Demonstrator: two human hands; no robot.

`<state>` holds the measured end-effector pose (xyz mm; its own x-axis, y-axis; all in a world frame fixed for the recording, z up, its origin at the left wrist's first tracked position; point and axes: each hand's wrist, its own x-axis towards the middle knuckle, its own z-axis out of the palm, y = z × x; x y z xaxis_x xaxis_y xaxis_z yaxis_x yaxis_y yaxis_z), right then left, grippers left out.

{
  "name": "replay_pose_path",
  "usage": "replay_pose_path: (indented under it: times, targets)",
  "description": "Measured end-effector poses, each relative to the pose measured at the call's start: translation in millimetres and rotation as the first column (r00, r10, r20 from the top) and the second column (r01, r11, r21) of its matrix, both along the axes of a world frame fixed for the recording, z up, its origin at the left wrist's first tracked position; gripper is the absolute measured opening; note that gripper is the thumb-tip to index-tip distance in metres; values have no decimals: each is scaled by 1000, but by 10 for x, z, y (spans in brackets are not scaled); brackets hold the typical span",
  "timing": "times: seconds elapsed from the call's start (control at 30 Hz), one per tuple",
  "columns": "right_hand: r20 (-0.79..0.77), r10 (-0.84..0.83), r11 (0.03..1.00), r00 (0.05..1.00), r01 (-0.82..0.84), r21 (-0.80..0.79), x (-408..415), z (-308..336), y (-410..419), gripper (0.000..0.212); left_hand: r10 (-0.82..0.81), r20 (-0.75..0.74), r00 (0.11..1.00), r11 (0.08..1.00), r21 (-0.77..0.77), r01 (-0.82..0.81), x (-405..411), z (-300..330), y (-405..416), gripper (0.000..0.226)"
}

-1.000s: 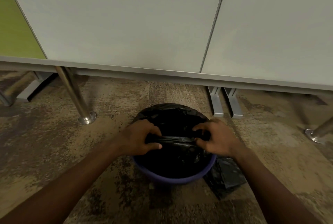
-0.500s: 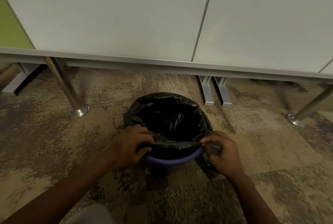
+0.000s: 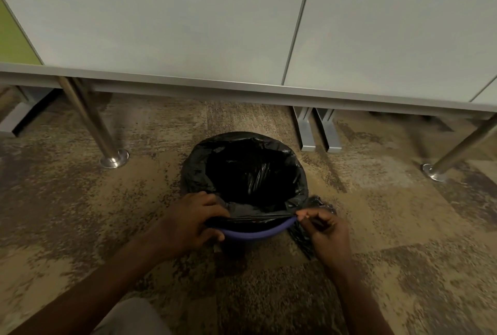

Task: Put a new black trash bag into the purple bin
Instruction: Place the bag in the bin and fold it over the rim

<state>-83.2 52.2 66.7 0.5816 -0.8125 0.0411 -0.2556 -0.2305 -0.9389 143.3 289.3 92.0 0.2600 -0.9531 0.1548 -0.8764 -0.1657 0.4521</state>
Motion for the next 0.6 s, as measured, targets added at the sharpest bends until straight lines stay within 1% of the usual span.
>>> replay_pose_path:
  times: [0.17,0.23,0.3,0.33,0.37,0.4,0.43,0.5,0.6]
  targets:
    - [-73,28,999,997,-30,-26,-77,-73,177,17,-12,-33,999,999,-52,10,6,17,-9,28]
    - [-25,-1,1000,1000,2,28,-65,-75,210,15,-34,-11,999,997,-68,33,-15,26,-18,24]
    - [80,-113,984,990,101,149,-18,-51,236,15,-36,4,999,995,-89,36,-38,20,-25,22]
    - [133,-198,951,971,157,267,21,-27,257,12,-28,9,1000,994,-107,29,-41,15,-24,21]
    - [169,-277,891,946,187,415,68,-1,299,6,-24,18,1000,991,-129,26,-43,7,-23,21]
    - [172,-334,813,927,190,551,126,26,364,4,-24,29,999,988,-153,28,-45,-2,-16,22]
    - [152,-369,739,917,191,646,181,39,428,10,-30,42,999,984,-176,37,-50,-7,-10,23]
    - [138,-415,646,899,184,740,248,37,525,17,-49,82,995,976,-209,65,-63,-7,-3,25]
    - [141,-457,587,878,180,789,252,37,568,19,-67,165,984,968,-227,104,-101,1,-3,23]
